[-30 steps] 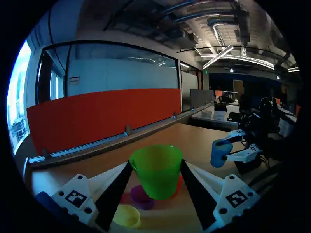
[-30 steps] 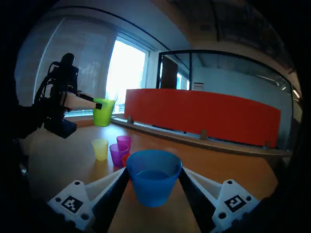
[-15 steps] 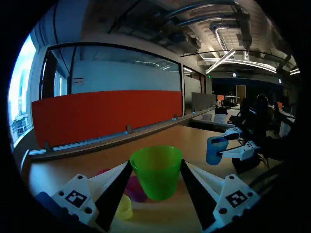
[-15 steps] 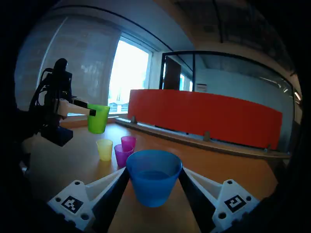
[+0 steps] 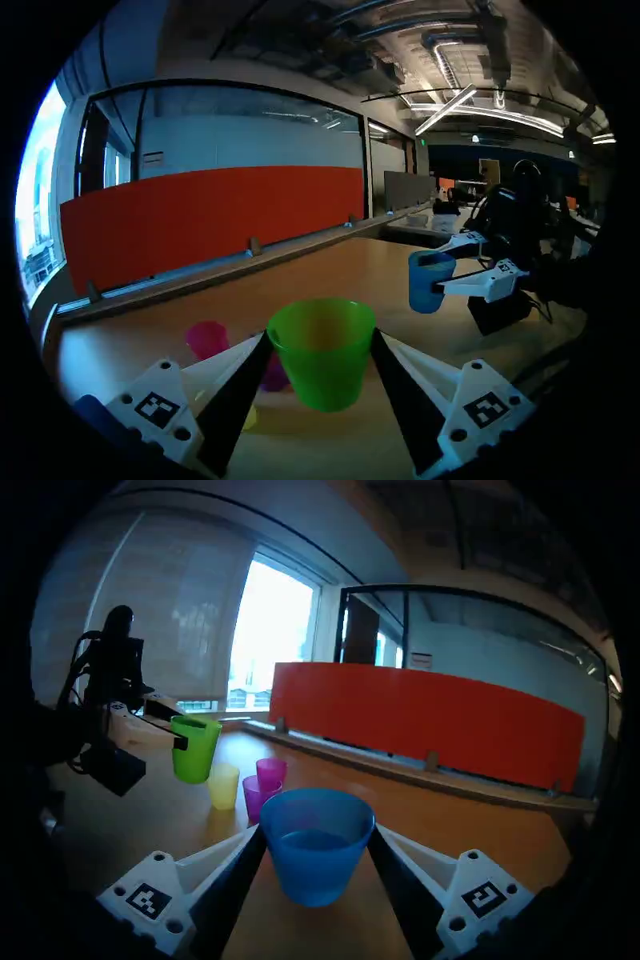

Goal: Pour water

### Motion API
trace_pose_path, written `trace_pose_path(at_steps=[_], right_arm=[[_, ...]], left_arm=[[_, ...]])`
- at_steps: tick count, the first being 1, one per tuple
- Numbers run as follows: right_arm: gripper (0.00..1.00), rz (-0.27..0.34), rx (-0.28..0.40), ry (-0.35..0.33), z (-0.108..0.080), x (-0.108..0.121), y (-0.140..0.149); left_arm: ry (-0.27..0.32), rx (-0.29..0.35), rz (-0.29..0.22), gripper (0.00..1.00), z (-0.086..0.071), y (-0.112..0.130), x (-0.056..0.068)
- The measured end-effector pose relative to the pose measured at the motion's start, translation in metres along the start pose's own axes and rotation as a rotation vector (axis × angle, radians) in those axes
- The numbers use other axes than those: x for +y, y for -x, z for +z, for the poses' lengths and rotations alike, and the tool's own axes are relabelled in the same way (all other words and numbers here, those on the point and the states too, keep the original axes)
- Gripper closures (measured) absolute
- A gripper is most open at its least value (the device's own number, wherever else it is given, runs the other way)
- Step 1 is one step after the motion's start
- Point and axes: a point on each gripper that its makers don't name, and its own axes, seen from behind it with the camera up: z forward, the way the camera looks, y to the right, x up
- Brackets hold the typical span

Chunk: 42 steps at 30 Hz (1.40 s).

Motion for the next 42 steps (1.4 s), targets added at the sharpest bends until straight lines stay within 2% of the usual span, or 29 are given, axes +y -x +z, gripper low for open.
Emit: trace_pose_path(at_steps=[9, 18, 31, 42], right_arm=[[0.1, -0.01, -0.001, -0.013, 0.001, -0.007, -0.003], [0.1, -0.041, 0.006, -0.033, 0.006, -0.013, -0.01], [0.1, -0.13, 0.007, -0.082, 0.019, -0.017, -0.028], [0.1, -0.242, -0.003, -0.121, 0.033, -0.021, -0.042]], left_arm=[[0.001, 0.025, -0.025, 0.13, -0.001, 0.004, 0.006], [-0.003, 0.037, -0.021, 0.13, -0.004, 0.004, 0.011], [0.009, 0.038, 0.003, 0.13, -0.003, 0.0, 0.018], [0.025, 0.029, 0.026, 0.13, -0.001, -0.001, 0.025]])
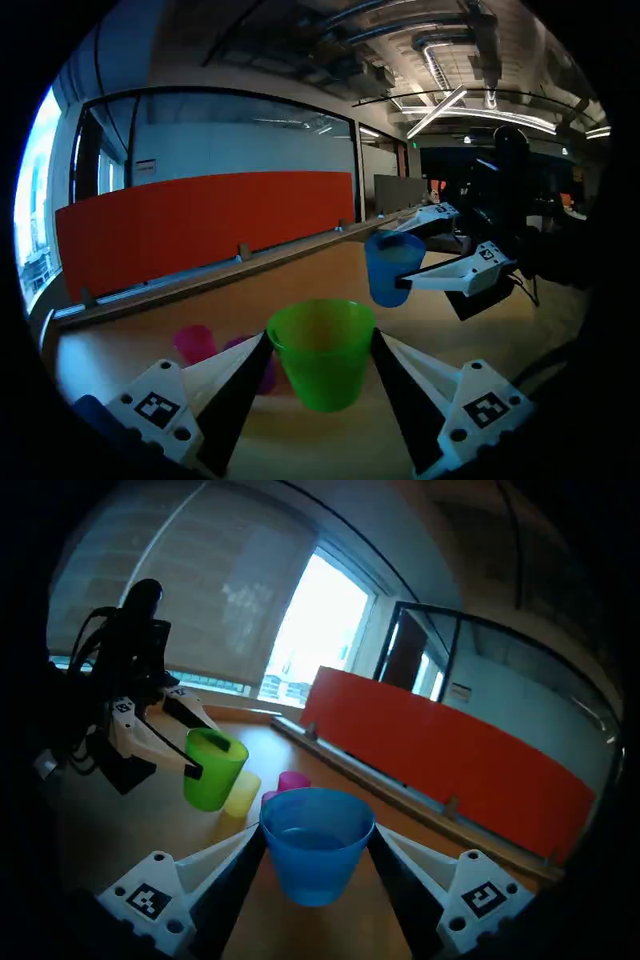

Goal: Pour water

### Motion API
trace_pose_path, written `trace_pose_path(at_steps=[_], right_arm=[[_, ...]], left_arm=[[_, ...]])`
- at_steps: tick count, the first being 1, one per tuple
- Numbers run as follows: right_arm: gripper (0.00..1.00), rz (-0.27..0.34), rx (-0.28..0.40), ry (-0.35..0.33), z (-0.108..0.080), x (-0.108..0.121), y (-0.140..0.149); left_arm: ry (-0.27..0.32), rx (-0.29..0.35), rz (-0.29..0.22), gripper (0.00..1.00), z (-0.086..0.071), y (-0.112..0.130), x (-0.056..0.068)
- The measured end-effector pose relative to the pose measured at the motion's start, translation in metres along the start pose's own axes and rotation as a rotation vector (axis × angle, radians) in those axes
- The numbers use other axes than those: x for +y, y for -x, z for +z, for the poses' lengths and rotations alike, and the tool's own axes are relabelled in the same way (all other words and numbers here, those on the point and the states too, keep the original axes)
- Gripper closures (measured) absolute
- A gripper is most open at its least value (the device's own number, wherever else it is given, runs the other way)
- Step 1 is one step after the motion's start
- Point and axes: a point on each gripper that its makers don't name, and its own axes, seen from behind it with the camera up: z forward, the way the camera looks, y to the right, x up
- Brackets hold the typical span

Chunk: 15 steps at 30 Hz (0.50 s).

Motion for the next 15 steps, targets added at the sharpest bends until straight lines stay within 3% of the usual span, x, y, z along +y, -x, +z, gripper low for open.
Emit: trace_pose_path(at_steps=[15], right_arm=[[0.1, -0.141, 0.002, -0.034, 0.019, -0.002, -0.023]], left_arm=[[0.015, -0.008, 0.0, 0.13, 0.004, -0.001, 0.005]])
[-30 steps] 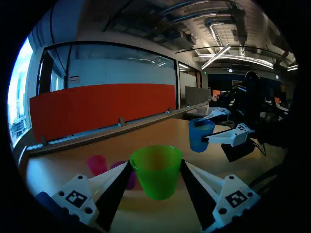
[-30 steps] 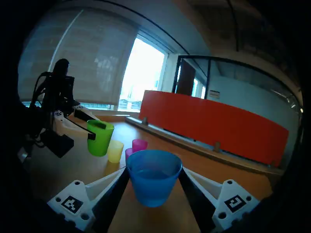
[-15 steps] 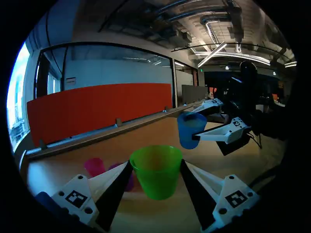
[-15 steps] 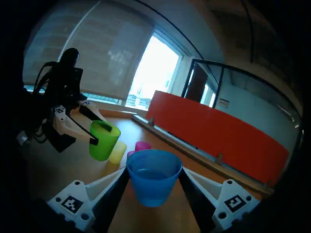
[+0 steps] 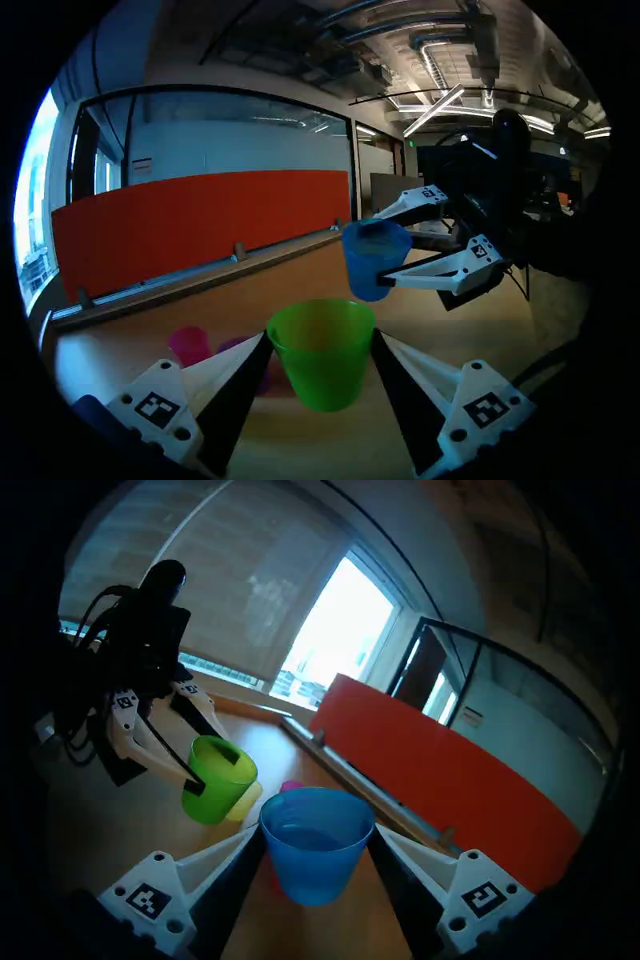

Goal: Pour water

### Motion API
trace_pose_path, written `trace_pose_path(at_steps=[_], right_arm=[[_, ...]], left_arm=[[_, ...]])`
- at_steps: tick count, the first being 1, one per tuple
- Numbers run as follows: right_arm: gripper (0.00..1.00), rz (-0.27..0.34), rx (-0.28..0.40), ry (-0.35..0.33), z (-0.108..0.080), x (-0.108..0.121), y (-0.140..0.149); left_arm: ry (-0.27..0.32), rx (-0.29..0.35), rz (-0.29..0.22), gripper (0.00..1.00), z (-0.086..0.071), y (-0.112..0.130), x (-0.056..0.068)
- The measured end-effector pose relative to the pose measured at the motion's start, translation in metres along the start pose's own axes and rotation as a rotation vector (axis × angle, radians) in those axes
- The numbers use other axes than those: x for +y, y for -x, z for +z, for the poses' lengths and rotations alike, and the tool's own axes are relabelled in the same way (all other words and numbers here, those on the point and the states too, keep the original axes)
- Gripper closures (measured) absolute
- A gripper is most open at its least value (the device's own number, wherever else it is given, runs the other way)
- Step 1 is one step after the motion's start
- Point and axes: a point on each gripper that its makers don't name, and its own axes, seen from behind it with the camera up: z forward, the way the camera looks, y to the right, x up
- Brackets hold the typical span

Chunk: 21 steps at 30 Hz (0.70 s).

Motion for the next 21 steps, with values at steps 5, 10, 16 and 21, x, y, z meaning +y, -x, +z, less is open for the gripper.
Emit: trace_pose_path(at_steps=[5, 10, 16, 21], right_arm=[[0.1, -0.032, 0.002, -0.007, 0.005, 0.001, -0.007], [0.1, -0.067, 0.001, -0.014, 0.009, 0.001, -0.013], [0.1, -0.111, 0.002, -0.023, 0.016, 0.002, -0.02], [0.1, -0.151, 0.008, -0.034, 0.023, 0.002, -0.029]], left_arm=[[0.003, 0.0, -0.002, 0.13, 0.002, -0.001, 0.001], [0.006, 0.001, -0.002, 0.13, 0.003, -0.002, 0.001], [0.01, -0.002, 0.001, 0.13, 0.005, -0.002, 0.003], [0.012, -0.005, 0.008, 0.13, 0.006, -0.002, 0.004]])
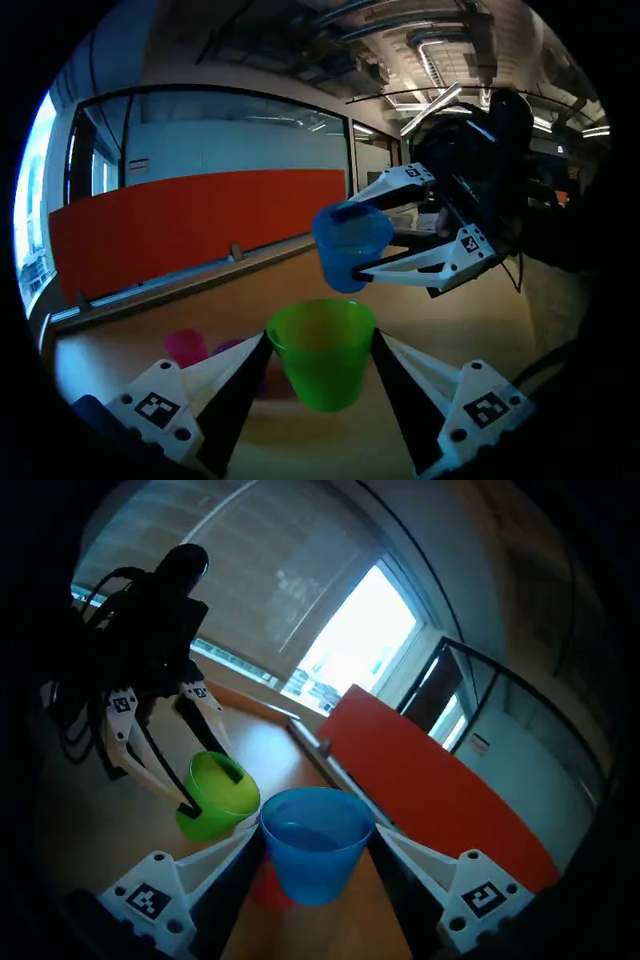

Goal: Pour water

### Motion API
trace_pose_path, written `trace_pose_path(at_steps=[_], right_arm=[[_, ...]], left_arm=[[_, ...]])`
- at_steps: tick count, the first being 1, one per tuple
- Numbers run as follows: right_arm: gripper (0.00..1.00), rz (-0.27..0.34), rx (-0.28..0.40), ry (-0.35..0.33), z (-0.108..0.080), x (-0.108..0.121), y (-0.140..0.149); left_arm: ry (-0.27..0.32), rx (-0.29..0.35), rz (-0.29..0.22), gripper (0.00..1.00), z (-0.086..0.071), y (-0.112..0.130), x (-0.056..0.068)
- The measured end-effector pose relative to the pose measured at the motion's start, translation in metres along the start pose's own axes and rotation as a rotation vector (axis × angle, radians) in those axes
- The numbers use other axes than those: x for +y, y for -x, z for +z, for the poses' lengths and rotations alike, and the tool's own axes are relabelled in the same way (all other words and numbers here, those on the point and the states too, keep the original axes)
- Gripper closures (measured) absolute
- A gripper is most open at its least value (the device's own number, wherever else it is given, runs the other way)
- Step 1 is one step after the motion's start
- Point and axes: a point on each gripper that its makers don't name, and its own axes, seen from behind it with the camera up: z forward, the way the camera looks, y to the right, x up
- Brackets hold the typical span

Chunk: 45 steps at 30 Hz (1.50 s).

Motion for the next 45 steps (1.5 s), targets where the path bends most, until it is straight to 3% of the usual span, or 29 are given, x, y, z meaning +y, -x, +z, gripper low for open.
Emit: trace_pose_path(at_steps=[45], right_arm=[[0.1, -0.345, 0.009, -0.058, 0.032, 0.001, -0.035]], left_arm=[[0.008, 0.019, -0.005, 0.13, 0.006, -0.007, 0.002]])
